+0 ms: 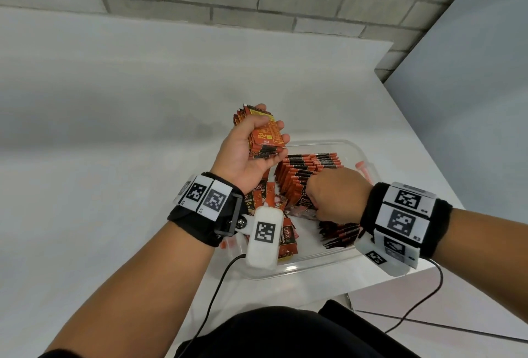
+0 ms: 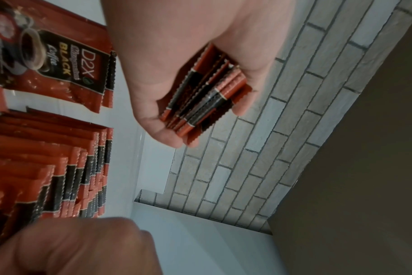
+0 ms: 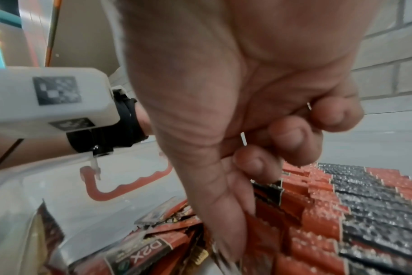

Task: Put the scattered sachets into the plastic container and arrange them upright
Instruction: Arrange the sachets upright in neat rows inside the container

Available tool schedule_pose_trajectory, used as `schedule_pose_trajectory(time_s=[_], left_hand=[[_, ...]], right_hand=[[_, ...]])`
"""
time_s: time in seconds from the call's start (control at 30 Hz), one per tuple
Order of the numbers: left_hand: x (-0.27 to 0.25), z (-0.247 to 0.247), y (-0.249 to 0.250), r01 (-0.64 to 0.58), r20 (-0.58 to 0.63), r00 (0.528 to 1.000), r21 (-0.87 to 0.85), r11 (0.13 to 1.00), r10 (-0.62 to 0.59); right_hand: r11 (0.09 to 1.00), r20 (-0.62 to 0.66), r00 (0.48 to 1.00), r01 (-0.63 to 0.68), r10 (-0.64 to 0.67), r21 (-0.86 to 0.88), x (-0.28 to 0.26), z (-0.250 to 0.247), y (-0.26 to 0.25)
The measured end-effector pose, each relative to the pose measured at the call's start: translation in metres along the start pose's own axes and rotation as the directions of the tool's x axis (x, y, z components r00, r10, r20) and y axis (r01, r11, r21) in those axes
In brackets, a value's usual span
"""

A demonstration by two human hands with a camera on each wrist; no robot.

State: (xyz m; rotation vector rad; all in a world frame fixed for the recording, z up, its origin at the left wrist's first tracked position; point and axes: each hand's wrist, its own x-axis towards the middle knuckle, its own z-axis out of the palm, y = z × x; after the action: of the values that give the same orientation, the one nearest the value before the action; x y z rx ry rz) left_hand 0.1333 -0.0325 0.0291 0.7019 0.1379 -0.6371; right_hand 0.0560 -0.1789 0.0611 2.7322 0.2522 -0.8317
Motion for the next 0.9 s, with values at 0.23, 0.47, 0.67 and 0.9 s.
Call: schedule_pose_trajectory(time_s=[0.23,0.47,0.67,0.9], left_hand=[[-0.0005,0.0004,0.0005,-0.002,0.005,1.0,0.012,1.0,0.002],[-0.0015,0.0013,0.0005,-0.007,-0.001,1.0,0.008,1.0,0.007],[-0.0021,0.0012,0.0003,-0.003,0.001,1.0,0.023,1.0,0.003],[-0.0028,0.0025,0.0008,0.008,-0.005,1.0,0.034,0.999,-0.007]], right_hand=[[0.996,-0.028,1.0,-0.007,0.004,-0.084,0.0079,-0.0018,-0.0012],[0.996,-0.05,0.998,-0.032,0.028,-0.083,0.0097,0.0032,0.0027],[0.999,-0.069,0.997,-0.035,0.033,-0.032,0.0058,0.0002,0.0009],[0.997,-0.071,0.996,-0.053,0.058,0.061,0.0009,-0.0042,0.0012]])
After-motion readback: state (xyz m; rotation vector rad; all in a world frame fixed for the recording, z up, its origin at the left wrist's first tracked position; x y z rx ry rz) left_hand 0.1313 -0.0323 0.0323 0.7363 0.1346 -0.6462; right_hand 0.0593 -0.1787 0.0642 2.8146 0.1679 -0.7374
